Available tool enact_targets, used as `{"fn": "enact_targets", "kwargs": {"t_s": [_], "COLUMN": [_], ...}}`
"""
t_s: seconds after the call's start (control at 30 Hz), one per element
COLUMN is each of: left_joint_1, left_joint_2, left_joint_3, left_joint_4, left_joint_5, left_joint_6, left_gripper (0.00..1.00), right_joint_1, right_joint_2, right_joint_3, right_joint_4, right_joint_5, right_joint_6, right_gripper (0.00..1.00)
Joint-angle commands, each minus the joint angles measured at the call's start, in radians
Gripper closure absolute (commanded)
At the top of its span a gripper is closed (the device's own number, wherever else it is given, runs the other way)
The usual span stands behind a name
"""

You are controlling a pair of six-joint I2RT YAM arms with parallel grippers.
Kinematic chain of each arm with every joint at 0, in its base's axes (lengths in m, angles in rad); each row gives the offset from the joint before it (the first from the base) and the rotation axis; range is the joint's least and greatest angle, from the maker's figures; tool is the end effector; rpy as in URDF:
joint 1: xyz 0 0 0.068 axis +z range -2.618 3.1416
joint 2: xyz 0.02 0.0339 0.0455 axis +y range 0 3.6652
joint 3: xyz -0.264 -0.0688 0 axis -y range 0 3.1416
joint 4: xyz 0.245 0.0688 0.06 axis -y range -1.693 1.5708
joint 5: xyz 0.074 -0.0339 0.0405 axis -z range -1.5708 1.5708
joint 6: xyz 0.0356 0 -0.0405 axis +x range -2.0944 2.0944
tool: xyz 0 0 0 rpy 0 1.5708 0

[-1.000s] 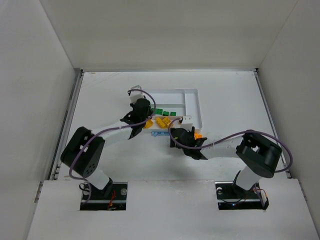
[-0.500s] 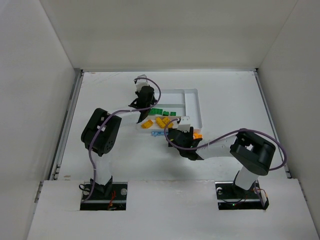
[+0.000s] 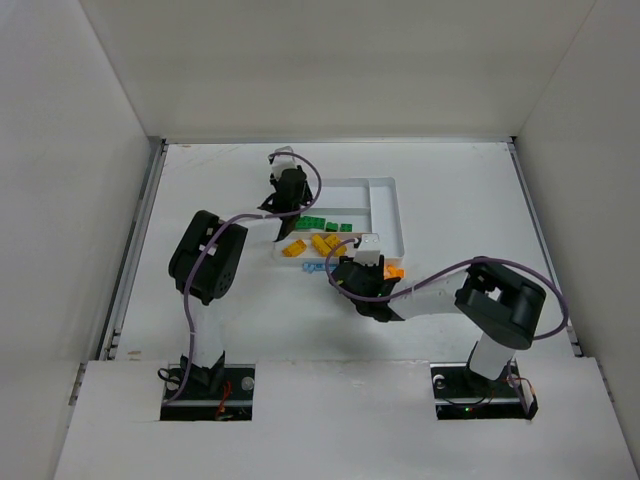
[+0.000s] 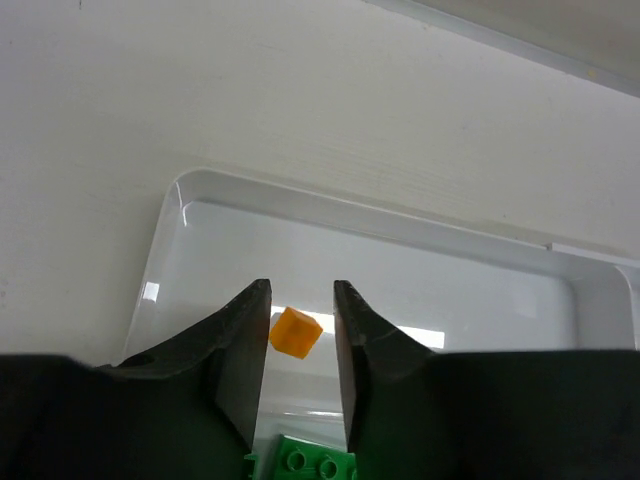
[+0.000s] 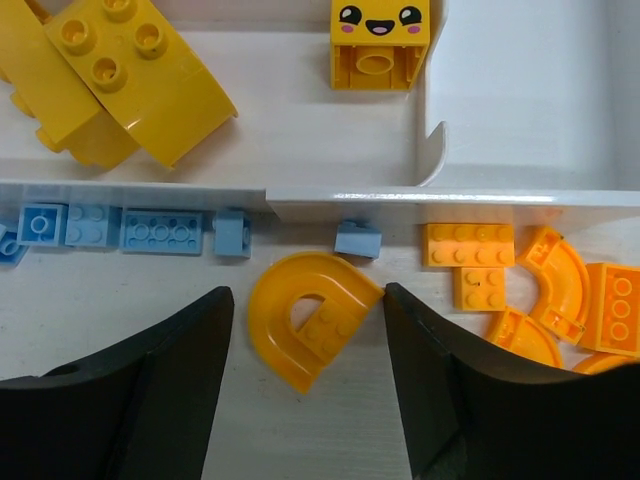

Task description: Sort the legos into containers by color

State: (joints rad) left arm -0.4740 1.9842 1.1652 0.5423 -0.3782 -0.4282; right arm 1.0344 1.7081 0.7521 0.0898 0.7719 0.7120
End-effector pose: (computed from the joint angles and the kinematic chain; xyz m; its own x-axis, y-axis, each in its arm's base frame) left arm 0.3977 -0.1892 0.1880 -0.2660 -0.2972 -0.9170 -0.0025 0.9515 -0.3077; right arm 0.1802 0.2546 0.1337 -0.5463 -0.0028 -0.8376 -0.0371 0.9991 0.0209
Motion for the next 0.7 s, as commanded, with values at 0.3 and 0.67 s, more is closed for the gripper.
{"fn": "enact_targets", "kwargs": {"t_s": [0.3,0.67], "left_joint_1": [-0.053,-0.133], "left_joint_2": [-0.212,-0.465], "left_joint_3": [-0.154,-0.389], "left_joint_4": [0.067,0.087], "left_joint_5": [-0.008,-0.014], "left_joint_6": [-0.073,-0.073], "left_gripper": [0.56,0.56], "right_joint_1": [0.037,0.126], "right_joint_2": [-0.001,-0.156], "right_joint_3": [-0.02,-0.066], "right_joint_4": [-0.058,-0.143], "right_joint_5": [-0.014,0.013], "right_joint_6": [0.052,0.078], "right_gripper": [0.51,0.53]}}
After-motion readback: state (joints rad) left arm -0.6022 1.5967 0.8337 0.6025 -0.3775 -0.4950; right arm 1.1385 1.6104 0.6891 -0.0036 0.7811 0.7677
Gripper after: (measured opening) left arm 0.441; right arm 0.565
